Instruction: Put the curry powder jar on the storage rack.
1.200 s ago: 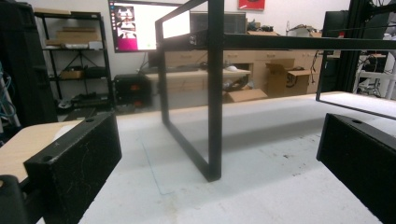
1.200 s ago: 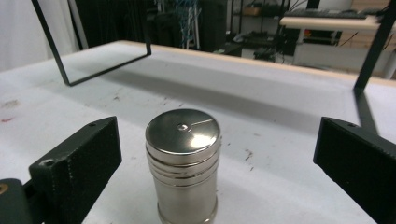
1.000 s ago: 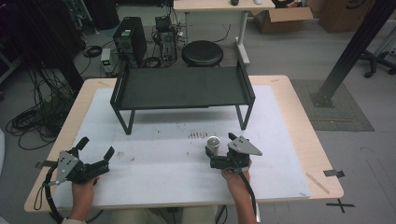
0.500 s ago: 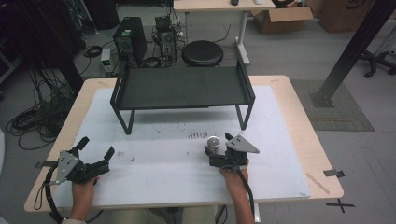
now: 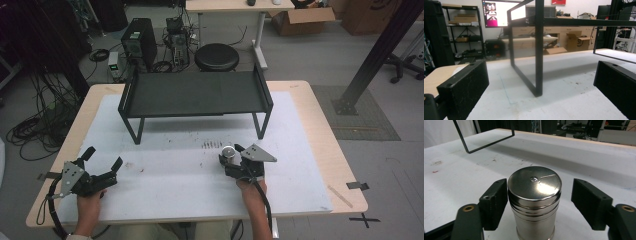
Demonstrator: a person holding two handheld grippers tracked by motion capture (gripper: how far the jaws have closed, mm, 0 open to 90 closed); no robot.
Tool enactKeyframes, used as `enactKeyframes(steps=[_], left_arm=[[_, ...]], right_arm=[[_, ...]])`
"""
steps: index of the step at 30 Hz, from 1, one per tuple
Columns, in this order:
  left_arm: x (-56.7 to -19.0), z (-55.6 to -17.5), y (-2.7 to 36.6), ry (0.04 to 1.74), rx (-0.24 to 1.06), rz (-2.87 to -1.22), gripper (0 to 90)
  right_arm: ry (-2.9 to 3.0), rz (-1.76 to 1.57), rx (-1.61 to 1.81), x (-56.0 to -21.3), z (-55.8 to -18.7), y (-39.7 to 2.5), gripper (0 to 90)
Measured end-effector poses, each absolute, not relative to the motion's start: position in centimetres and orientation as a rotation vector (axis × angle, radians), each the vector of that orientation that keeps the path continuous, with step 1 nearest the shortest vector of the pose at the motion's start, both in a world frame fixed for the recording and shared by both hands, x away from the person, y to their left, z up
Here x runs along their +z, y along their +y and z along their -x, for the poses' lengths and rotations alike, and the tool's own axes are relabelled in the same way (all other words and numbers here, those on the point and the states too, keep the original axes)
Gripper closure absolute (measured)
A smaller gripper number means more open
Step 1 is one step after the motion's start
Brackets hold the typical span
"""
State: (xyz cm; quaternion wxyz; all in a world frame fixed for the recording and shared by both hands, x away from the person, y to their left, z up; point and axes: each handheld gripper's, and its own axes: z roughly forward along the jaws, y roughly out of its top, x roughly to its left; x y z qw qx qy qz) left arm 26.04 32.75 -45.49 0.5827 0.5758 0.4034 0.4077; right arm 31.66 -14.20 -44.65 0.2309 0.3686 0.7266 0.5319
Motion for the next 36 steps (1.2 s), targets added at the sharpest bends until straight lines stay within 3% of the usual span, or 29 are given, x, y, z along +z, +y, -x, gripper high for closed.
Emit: enactKeyframes(steps=[15, 36], left_arm=[[-45.5, -26.01, 32.77, 0.941, 0.952, -1.339, 0.3], [-45.5, -26.01, 32.75, 0.94, 0.953, -1.341, 0.2]], right_arm=[[2.023, -0.971, 1.473, -44.64, -31.55, -14.1, 48.4], [1.984, -0.975, 1.556, -43.9, -31.4, -14.67, 48.8]])
